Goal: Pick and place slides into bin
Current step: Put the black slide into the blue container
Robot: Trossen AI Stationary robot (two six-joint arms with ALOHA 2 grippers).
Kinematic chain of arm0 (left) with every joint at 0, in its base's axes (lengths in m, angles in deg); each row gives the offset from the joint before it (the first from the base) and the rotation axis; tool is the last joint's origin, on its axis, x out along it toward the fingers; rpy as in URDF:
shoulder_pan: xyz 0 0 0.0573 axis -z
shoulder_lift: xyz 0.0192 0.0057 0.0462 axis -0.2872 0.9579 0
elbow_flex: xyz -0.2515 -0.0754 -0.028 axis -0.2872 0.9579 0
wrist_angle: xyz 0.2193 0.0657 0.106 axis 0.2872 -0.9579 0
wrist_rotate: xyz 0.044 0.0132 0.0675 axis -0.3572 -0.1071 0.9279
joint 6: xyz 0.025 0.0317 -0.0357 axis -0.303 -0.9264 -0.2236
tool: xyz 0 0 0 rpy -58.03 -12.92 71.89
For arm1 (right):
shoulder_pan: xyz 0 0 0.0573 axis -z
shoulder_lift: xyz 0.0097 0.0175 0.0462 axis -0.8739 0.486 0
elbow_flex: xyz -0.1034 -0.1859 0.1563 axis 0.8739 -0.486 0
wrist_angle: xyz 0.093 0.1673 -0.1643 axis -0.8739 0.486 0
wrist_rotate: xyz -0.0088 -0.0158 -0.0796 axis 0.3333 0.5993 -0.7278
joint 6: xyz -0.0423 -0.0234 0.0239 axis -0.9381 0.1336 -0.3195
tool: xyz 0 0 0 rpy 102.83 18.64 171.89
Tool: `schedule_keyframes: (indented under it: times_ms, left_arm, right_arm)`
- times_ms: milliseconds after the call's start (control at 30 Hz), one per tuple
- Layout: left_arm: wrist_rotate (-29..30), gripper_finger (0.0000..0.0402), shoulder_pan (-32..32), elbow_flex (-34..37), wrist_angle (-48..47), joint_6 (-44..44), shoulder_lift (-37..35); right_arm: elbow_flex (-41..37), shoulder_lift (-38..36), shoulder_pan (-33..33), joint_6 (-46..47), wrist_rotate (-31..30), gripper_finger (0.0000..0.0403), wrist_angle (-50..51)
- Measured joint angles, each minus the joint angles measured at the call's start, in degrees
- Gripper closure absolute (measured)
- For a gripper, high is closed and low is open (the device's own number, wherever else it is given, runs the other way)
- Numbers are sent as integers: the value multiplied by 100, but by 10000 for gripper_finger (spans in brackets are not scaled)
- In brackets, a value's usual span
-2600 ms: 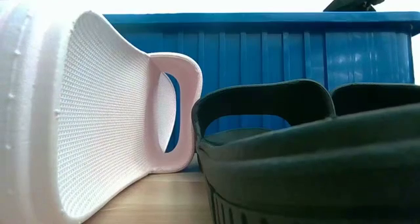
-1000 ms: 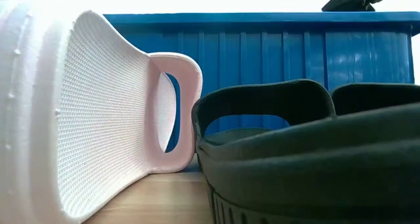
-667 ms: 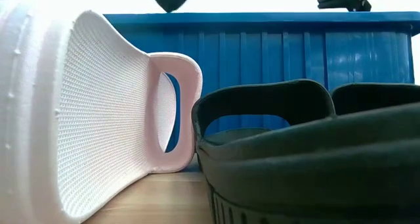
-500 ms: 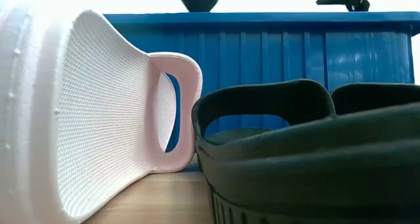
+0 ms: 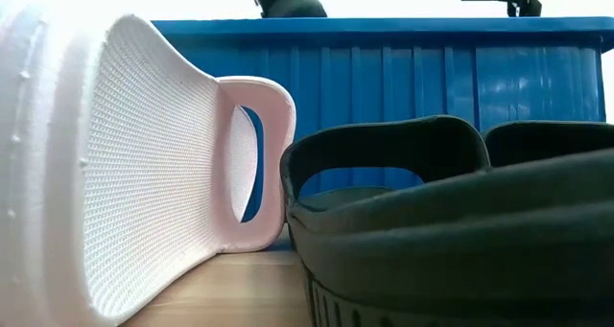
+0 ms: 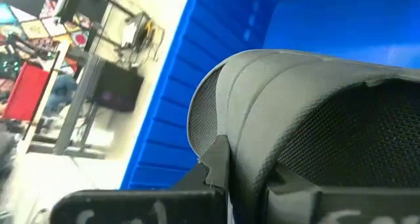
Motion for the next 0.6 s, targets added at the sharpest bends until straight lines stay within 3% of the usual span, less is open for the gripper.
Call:
schedule_keyframes:
  times_ms: [300, 600]
  left_arm:
    - [439, 401, -589, 99, 48, -846, 837]
    - [449, 401, -1193, 886, 433, -987, 899]
  right_arm:
    - [0, -1, -1, 151, -2, 349, -5]
    - [0, 23, -1, 302, -5, 349, -12]
